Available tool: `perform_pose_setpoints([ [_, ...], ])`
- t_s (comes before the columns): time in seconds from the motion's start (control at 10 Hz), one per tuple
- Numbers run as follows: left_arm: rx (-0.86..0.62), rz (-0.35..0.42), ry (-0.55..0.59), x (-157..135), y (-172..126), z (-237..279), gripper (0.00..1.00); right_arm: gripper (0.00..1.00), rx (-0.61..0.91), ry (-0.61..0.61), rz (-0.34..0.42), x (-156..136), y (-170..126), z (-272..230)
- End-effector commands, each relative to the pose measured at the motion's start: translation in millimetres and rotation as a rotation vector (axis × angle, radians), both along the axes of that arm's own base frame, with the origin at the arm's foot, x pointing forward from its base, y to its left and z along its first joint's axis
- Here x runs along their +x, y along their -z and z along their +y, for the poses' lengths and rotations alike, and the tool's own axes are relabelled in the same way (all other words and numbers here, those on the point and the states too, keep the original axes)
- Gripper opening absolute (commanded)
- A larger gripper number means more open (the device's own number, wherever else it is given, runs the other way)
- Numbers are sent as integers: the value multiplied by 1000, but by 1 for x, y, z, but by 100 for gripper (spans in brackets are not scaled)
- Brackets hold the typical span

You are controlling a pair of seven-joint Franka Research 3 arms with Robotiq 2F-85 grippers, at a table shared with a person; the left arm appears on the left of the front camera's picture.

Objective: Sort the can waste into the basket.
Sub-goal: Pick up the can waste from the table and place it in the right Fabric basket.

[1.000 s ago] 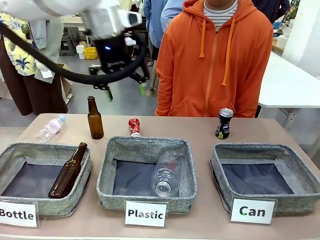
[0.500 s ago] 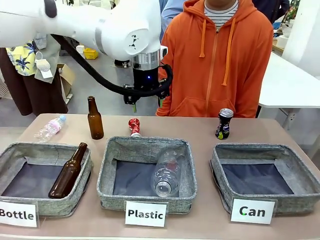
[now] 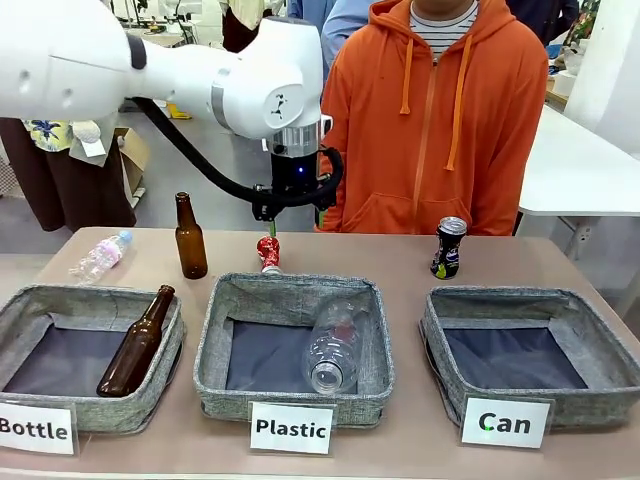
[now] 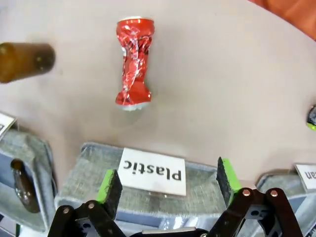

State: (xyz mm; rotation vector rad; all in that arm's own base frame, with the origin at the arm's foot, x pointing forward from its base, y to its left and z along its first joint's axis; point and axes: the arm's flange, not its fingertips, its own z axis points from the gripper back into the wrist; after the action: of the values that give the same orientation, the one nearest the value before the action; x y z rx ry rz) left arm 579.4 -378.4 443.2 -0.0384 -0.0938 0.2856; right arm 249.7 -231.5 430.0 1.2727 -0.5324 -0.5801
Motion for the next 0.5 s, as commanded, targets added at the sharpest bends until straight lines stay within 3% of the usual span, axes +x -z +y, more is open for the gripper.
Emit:
perform_pose_setpoints([
  [0.0,48,-24,106,25,13,-3,100,100,15,9,-27,2,-3,0],
  [0.4,21,-59,157,52,65,10,100,100,15,9,-27,2,-3,0],
])
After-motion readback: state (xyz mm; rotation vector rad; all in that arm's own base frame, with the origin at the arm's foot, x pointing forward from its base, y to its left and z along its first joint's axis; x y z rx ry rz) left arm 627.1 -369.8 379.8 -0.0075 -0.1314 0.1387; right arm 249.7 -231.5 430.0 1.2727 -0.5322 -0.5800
